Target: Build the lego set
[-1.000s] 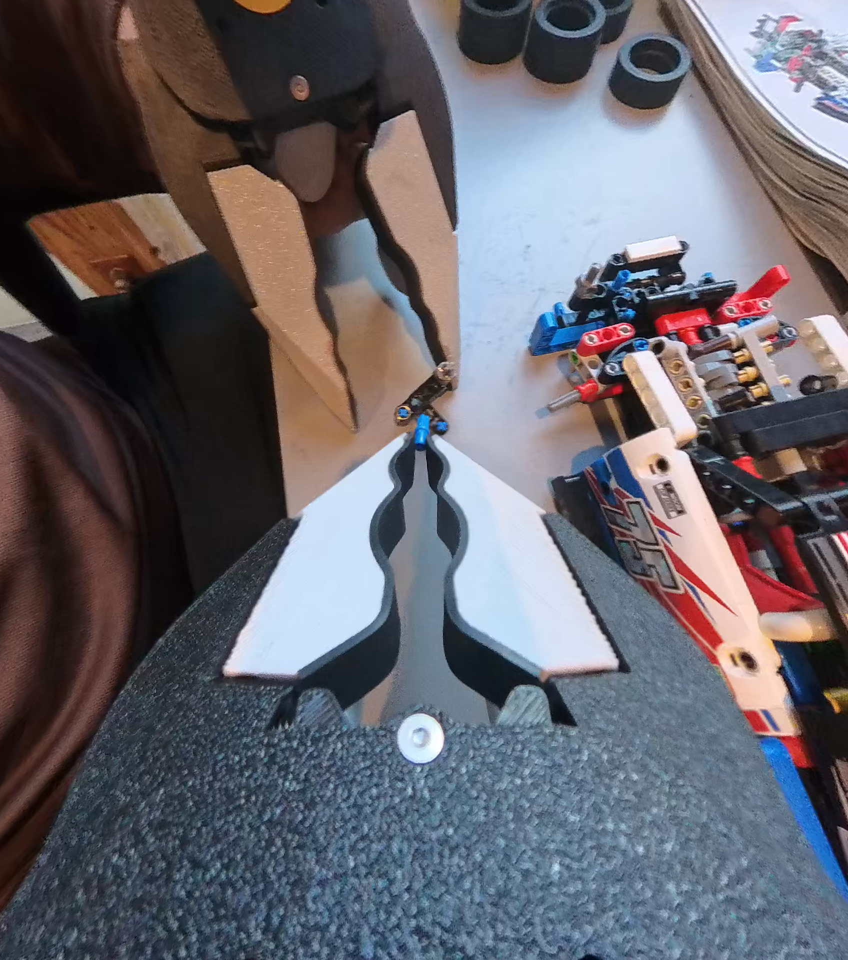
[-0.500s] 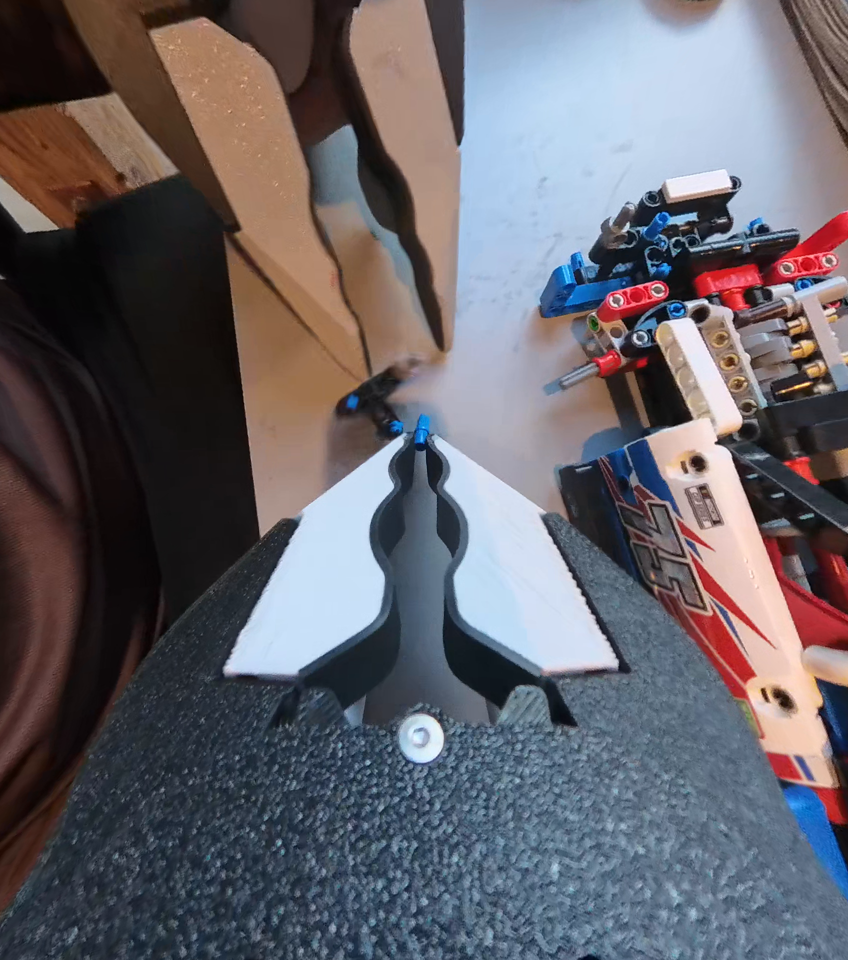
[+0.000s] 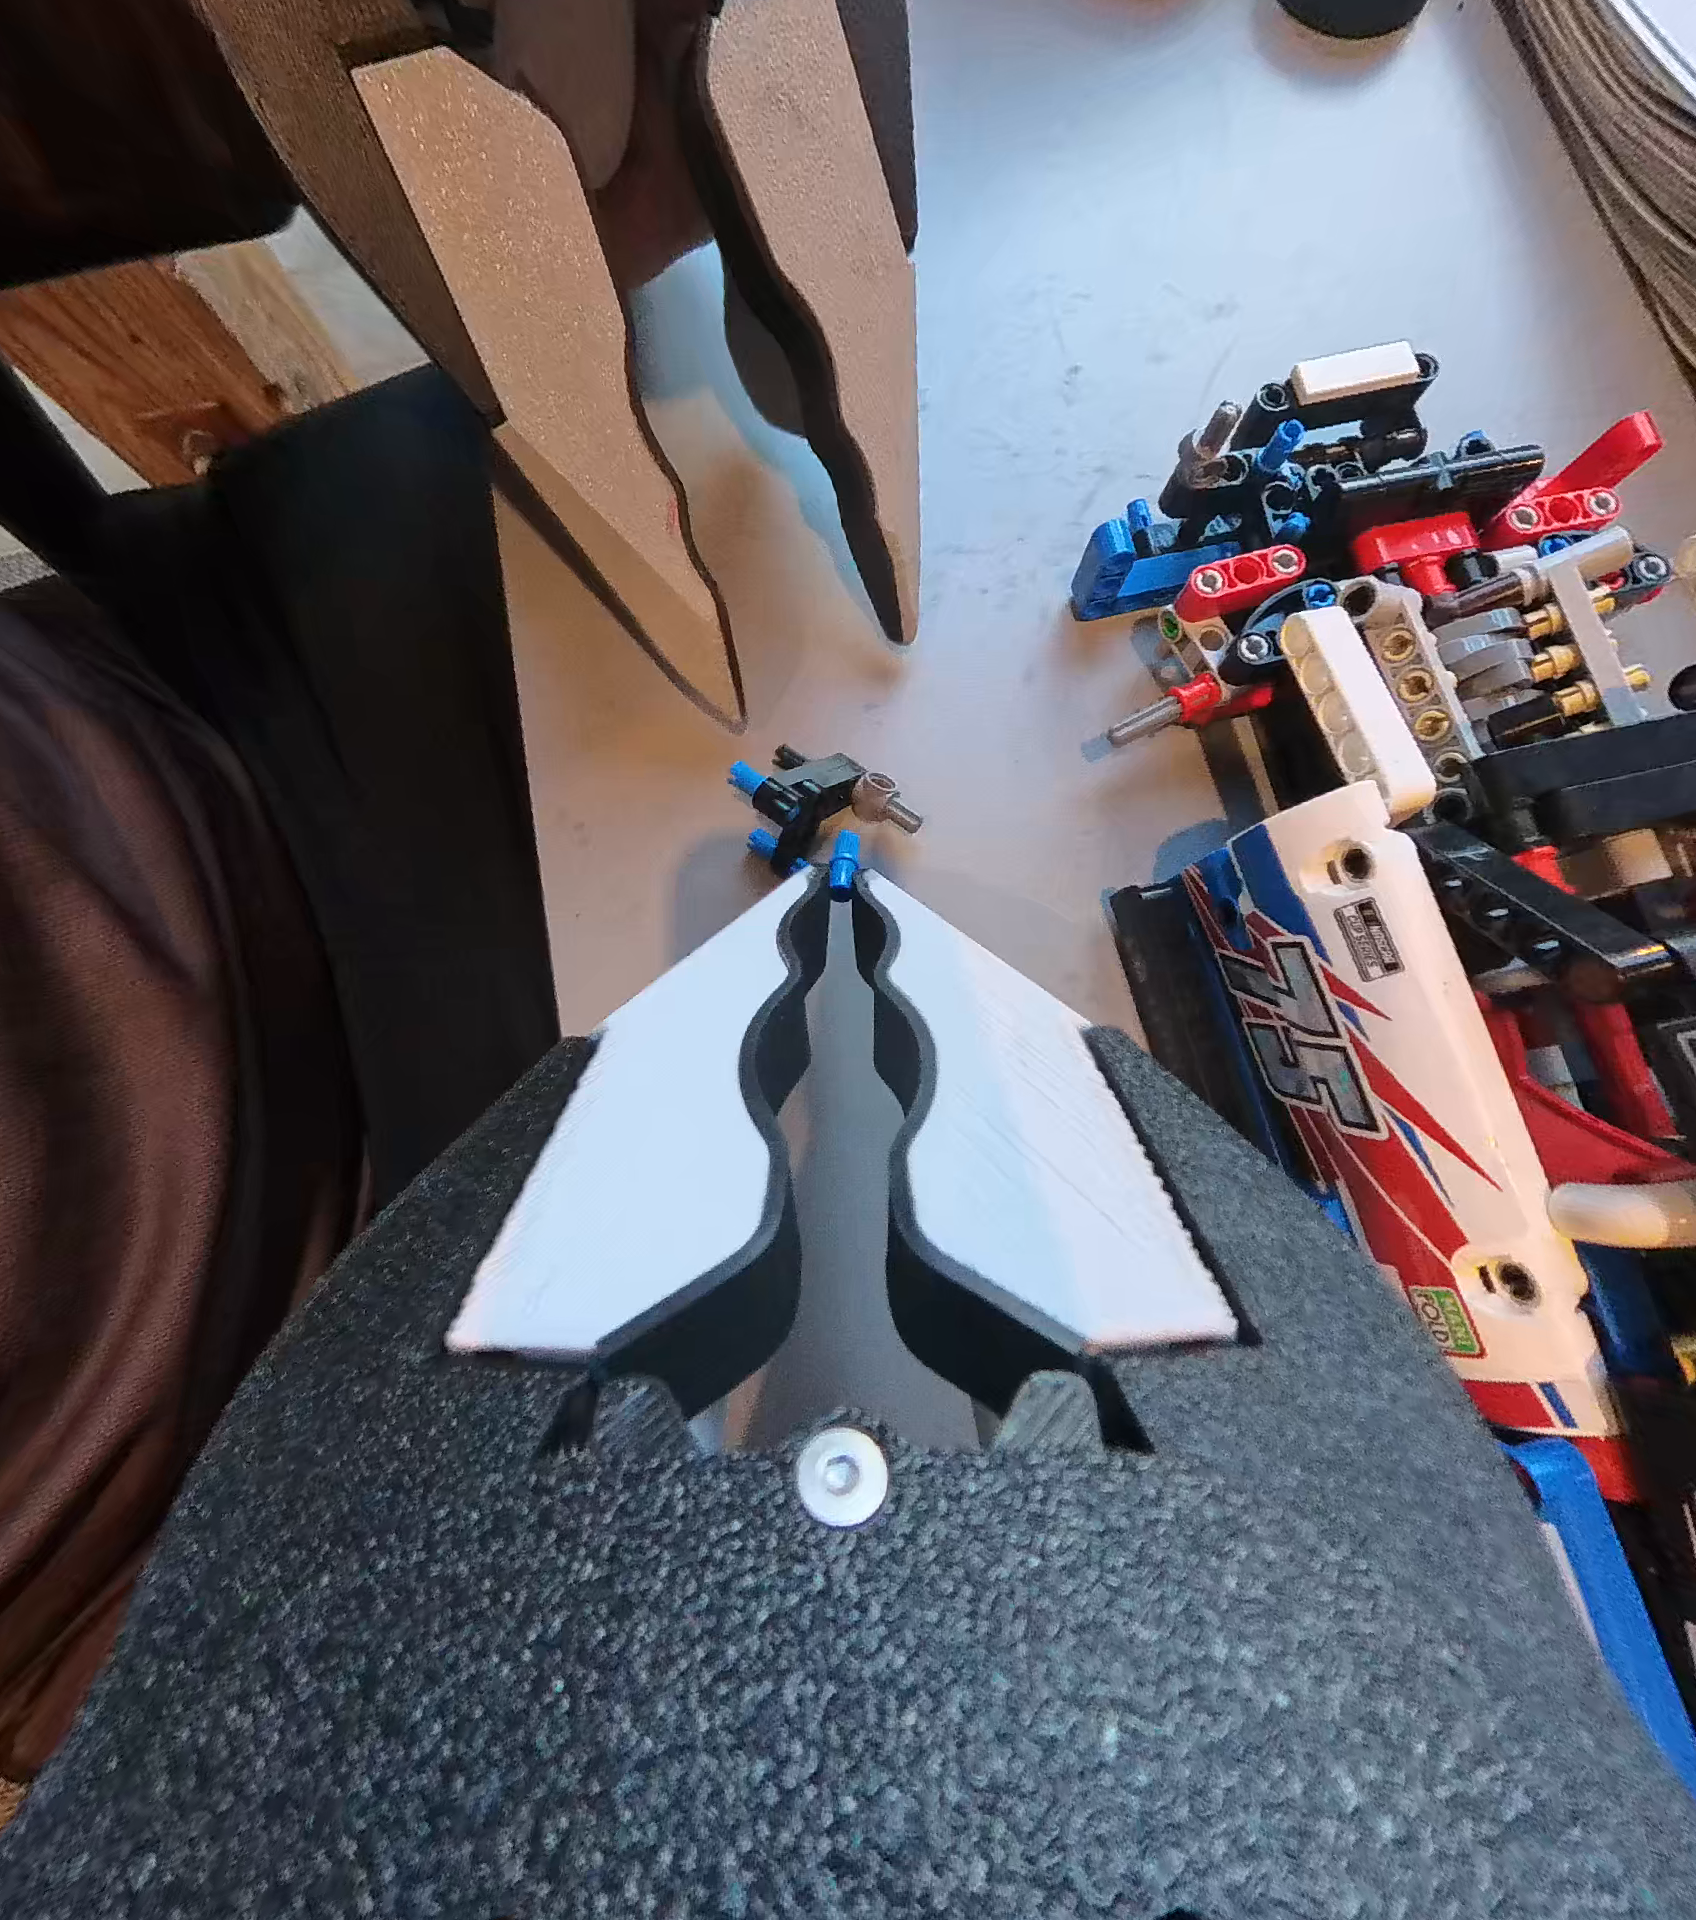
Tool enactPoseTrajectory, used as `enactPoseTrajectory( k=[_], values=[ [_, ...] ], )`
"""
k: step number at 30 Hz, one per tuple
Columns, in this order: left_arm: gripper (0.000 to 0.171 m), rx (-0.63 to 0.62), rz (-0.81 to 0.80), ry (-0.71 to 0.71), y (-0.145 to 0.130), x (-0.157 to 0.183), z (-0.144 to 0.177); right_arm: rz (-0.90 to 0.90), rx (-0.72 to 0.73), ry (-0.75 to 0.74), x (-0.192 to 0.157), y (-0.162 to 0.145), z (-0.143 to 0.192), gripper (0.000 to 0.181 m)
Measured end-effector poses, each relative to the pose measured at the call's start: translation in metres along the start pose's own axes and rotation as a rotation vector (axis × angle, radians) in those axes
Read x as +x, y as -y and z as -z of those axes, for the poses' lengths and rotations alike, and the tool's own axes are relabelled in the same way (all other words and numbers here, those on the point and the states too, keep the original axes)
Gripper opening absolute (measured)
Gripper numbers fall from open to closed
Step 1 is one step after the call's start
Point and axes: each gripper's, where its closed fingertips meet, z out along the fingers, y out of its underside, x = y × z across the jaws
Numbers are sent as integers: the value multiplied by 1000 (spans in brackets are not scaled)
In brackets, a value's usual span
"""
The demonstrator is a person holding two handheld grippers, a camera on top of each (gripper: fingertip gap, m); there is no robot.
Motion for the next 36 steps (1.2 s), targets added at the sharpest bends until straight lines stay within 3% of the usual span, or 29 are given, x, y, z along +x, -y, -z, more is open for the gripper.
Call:
enactPoseTrajectory(
  k=[10,15,18,21,24,28,36],
  values=[
    [46,35,250,-107,18,13,-10,30,28,60,-17,7,-3,4],
    [26,-5,175,-97,9,17,-12,40,15,53,-17,5,-4,4],
    [36,-8,150,-96,6,18,-7,16,42,51,-13,8,1,4],
    [36,28,93,-56,14,16,1,-15,78,83,-15,12,5,4],
    [23,87,-62,-2,30,23,9,-78,129,154,-20,17,7,4],
    [18,74,-249,100,36,30,8,-174,200,221,-19,24,14,3],
    [7,136,-203,9,43,42,8,-164,236,278,-28,30,19,4]
  ],
)
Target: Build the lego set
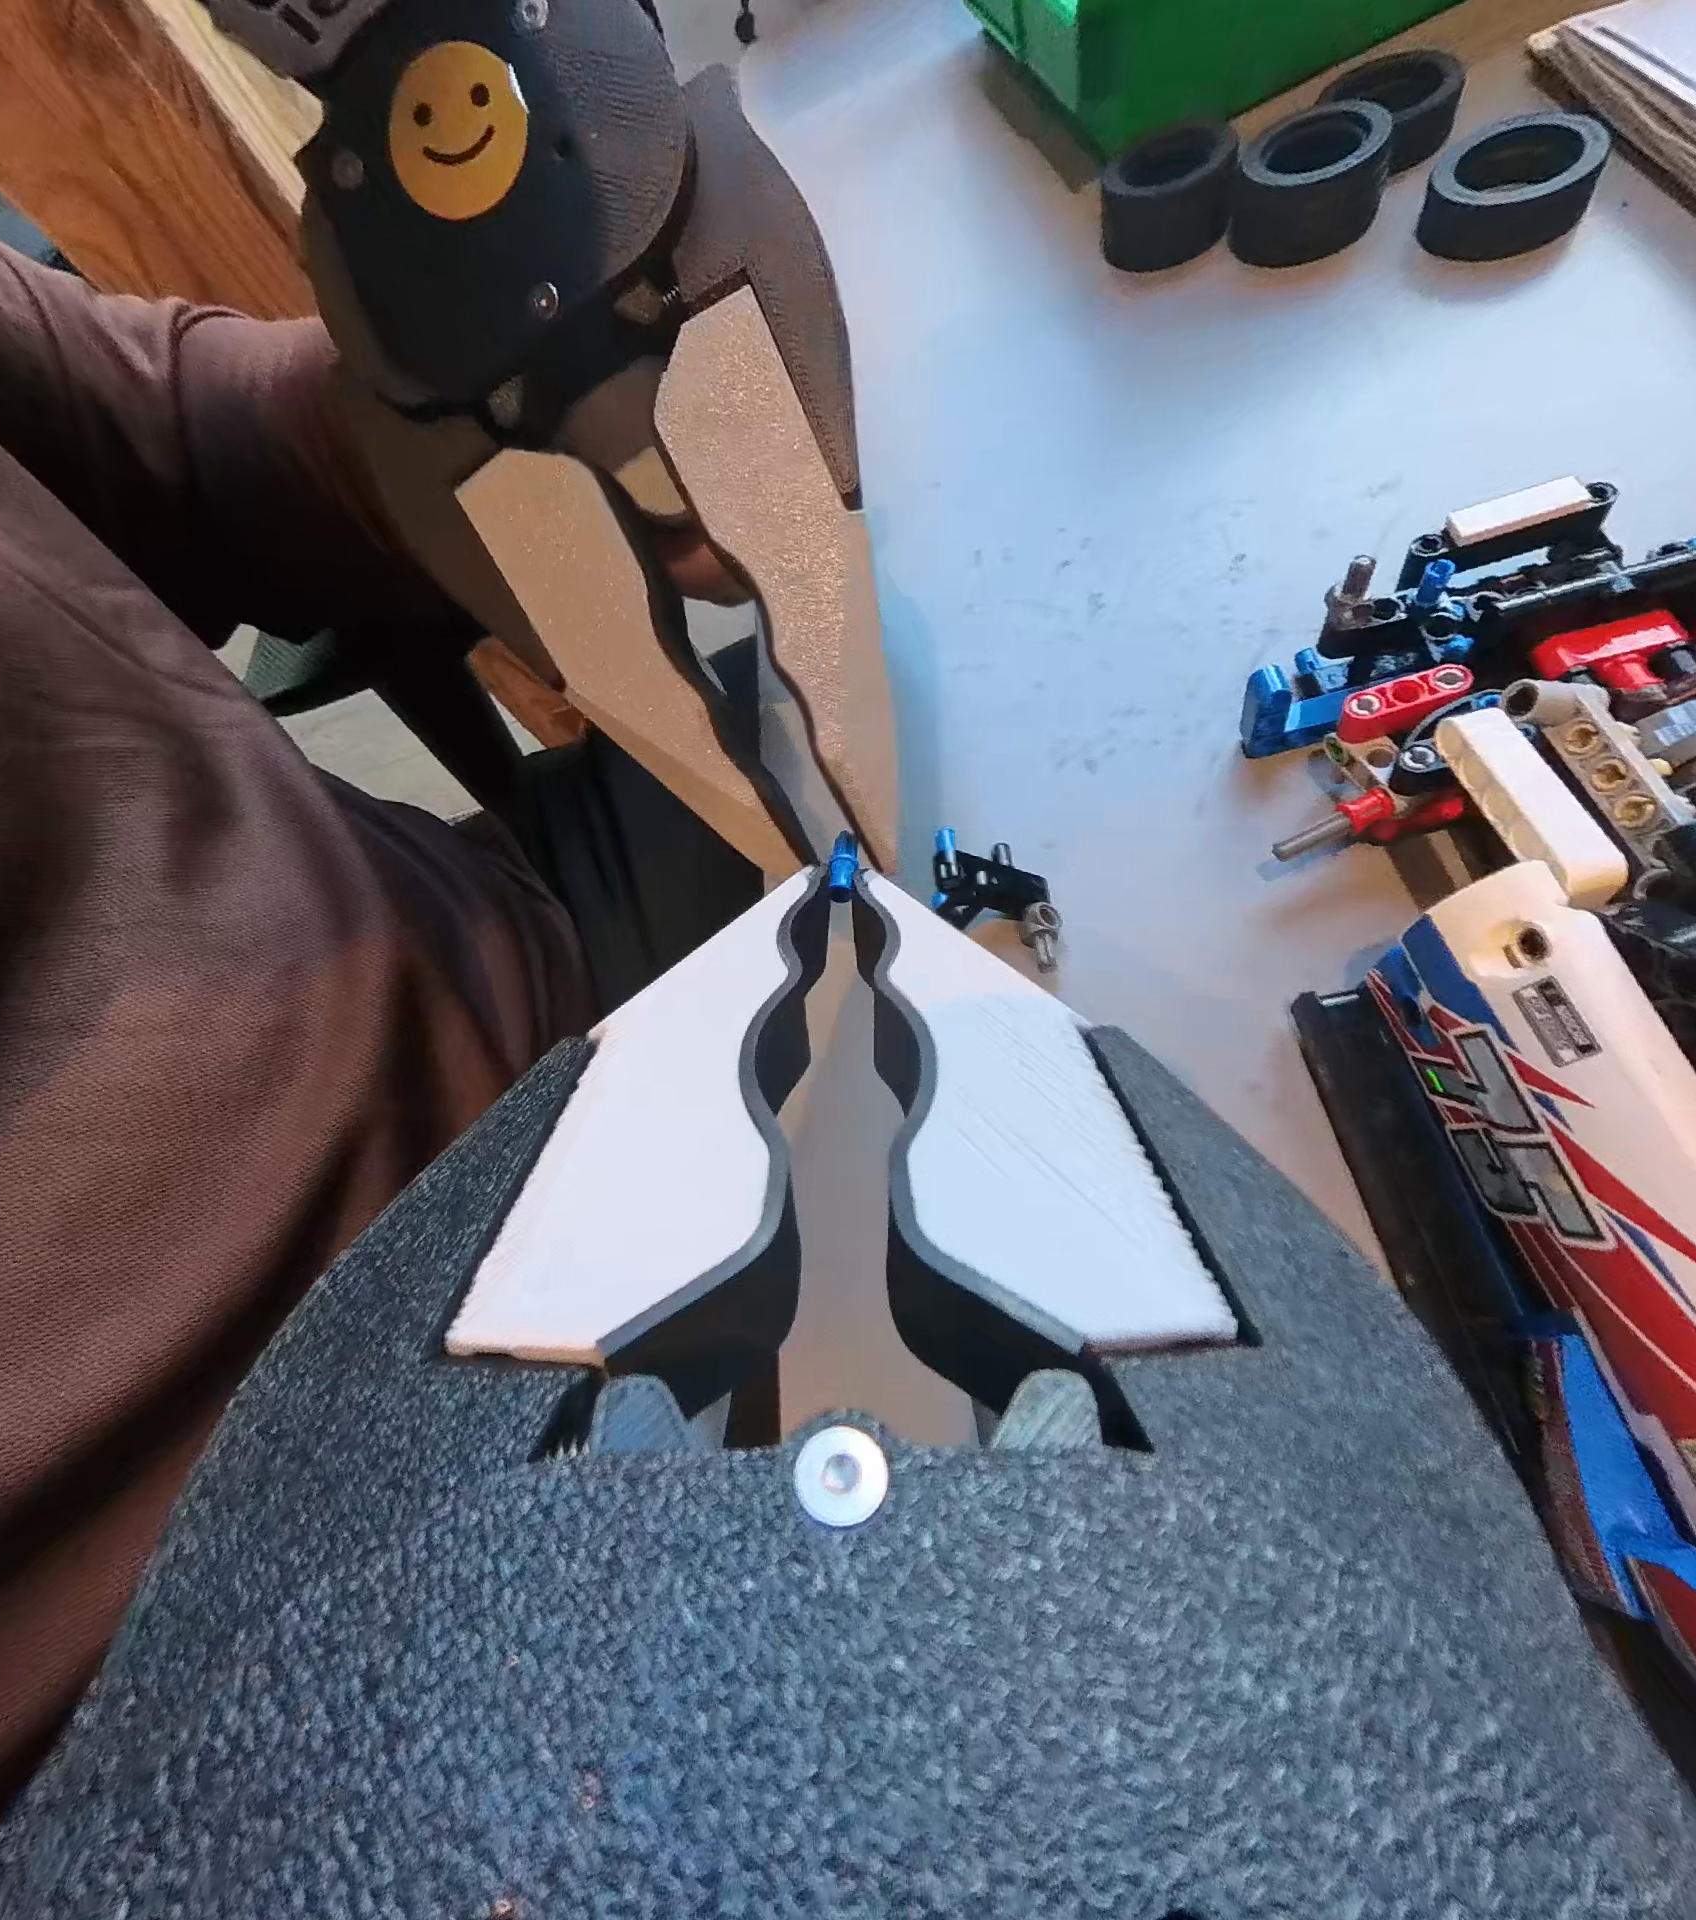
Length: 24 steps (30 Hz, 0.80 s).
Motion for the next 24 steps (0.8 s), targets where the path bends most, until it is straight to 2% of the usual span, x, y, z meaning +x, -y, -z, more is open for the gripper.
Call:
enactPoseTrajectory(
  k=[2,6,14,18,24],
  values=[
    [2,3,4,-2,0,0,1,-3,1,16,-2,-1,-1,4],
    [2,-16,32,-38,-3,3,0,19,-14,11,-3,-3,-2,4],
    [1,-21,314,-204,-10,6,1,399,-121,-184,-3,-9,-3,4],
    [2,-17,331,-278,-9,15,3,518,-127,-245,-4,-5,-3,13],
    [2,-32,338,-332,-11,24,2,713,-189,-279,-14,-11,-7,7]
  ],
)
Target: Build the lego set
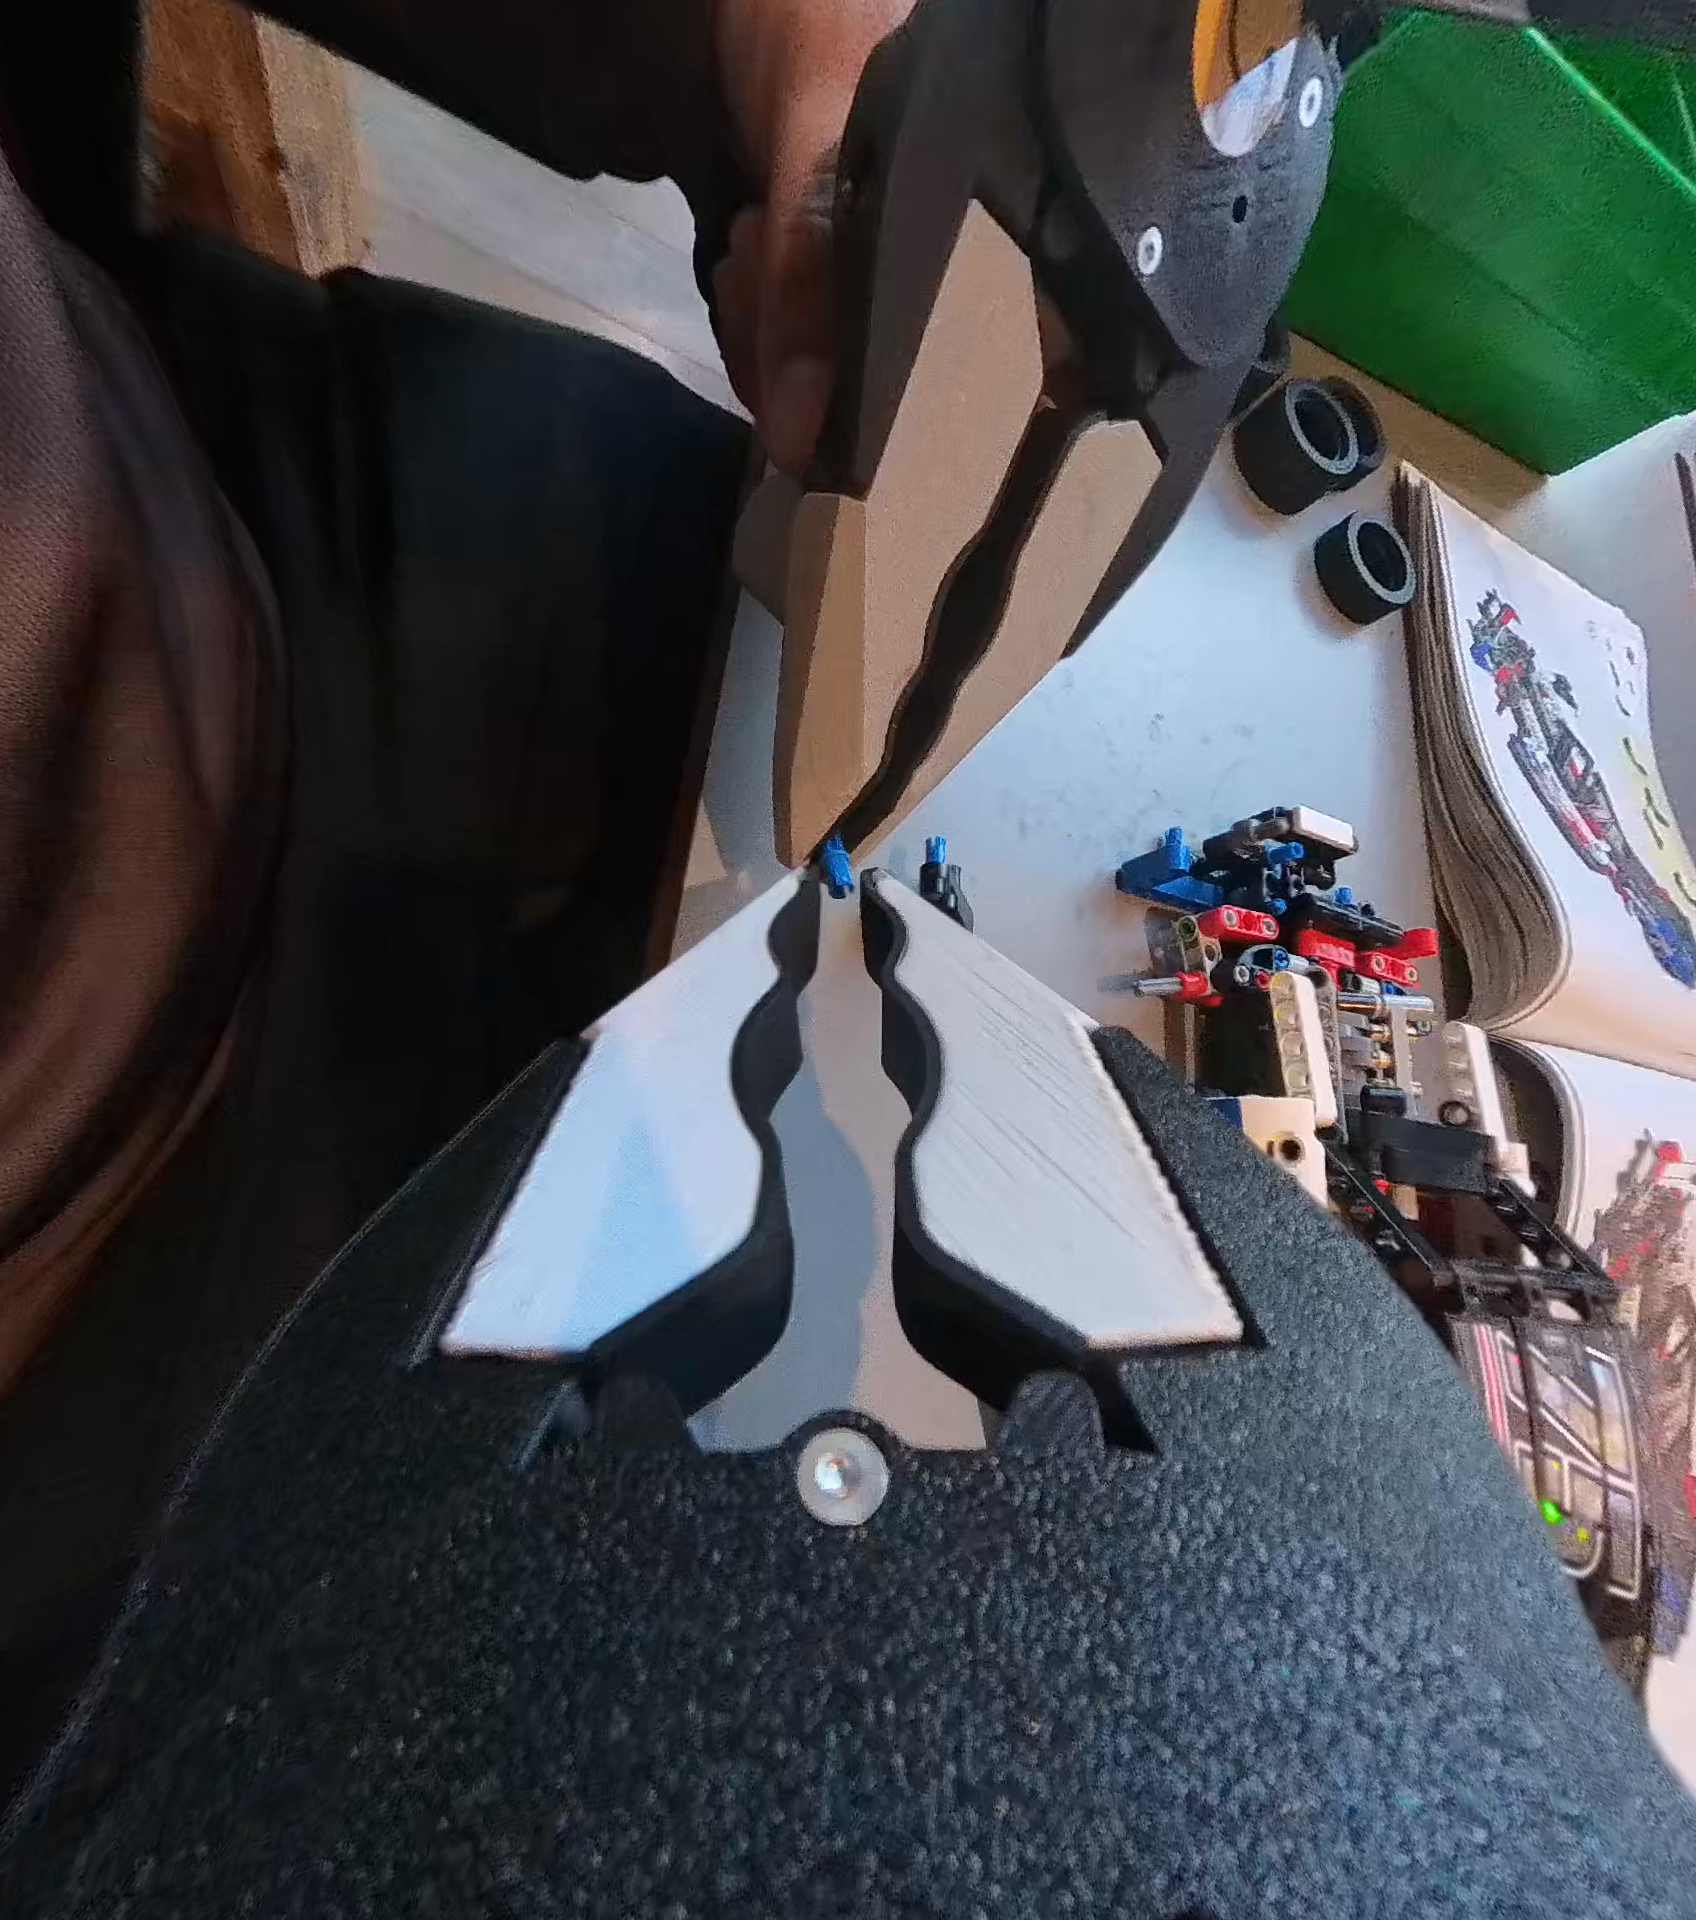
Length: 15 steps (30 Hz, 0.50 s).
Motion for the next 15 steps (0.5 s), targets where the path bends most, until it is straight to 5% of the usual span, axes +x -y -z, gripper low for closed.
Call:
enactPoseTrajectory(
  k=[12,15],
  values=[
    [2,2,5,-27,-1,2,0,33,-24,0,-3,-3,-3,4],
    [22,7,-31,88,0,-13,8,-86,-52,-7,8,-17,-6,4]
  ],
)
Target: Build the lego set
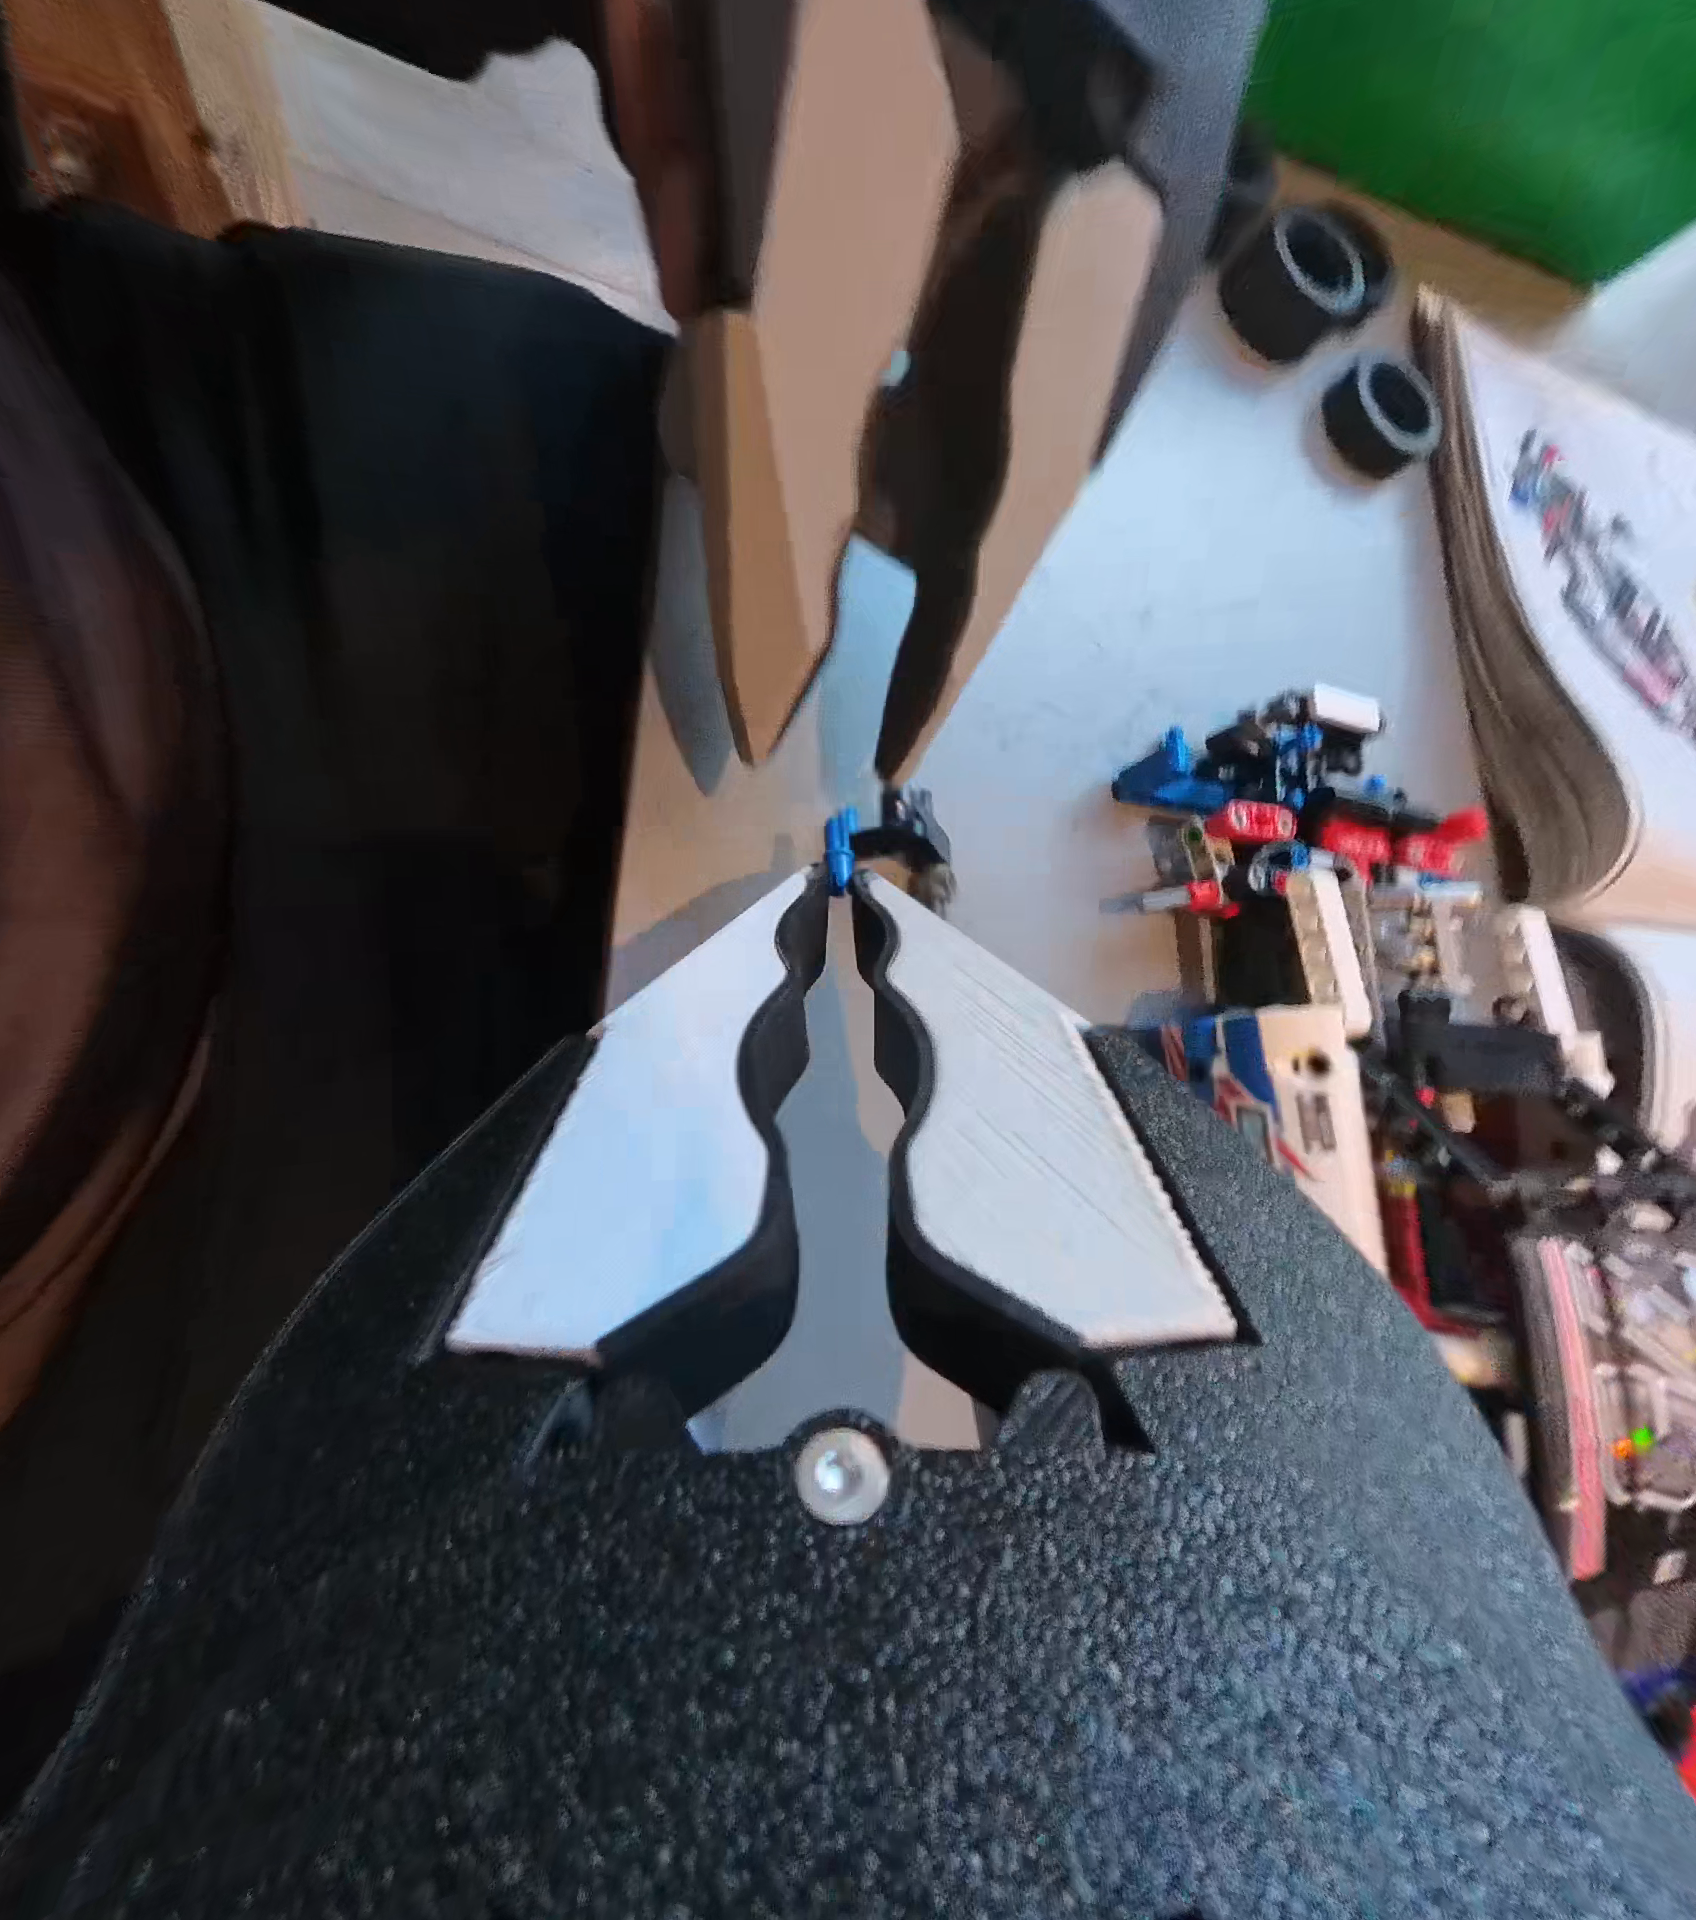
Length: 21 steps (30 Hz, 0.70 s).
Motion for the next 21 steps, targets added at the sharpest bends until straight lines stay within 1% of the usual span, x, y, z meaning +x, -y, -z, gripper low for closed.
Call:
enactPoseTrajectory(
  k=[3,4,5,9,12,15,18,21],
  values=[
    [32,-58,-101,203,-7,-25,8,-146,-15,19,9,-13,-4,4],
    [38,-83,-130,262,-10,-32,9,-185,-15,31,11,-15,-6,4],
    [44,-105,-143,282,-12,-35,7,-214,-15,41,11,-17,-7,4],
    [51,-148,-78,183,-17,-33,-7,-234,-14,58,10,-19,-11,4],
    [52,-158,-26,95,-15,-33,-6,-231,-11,60,8,-18,-13,4],
    [48,-144,-6,-8,-7,-34,-1,-236,3,68,7,-17,-14,4],
    [46,-204,31,-125,-9,-36,0,-260,25,82,7,-14,-14,4],
    [46,-256,9,-187,-10,-41,1,-273,38,84,7,-12,-14,4]
  ],
)
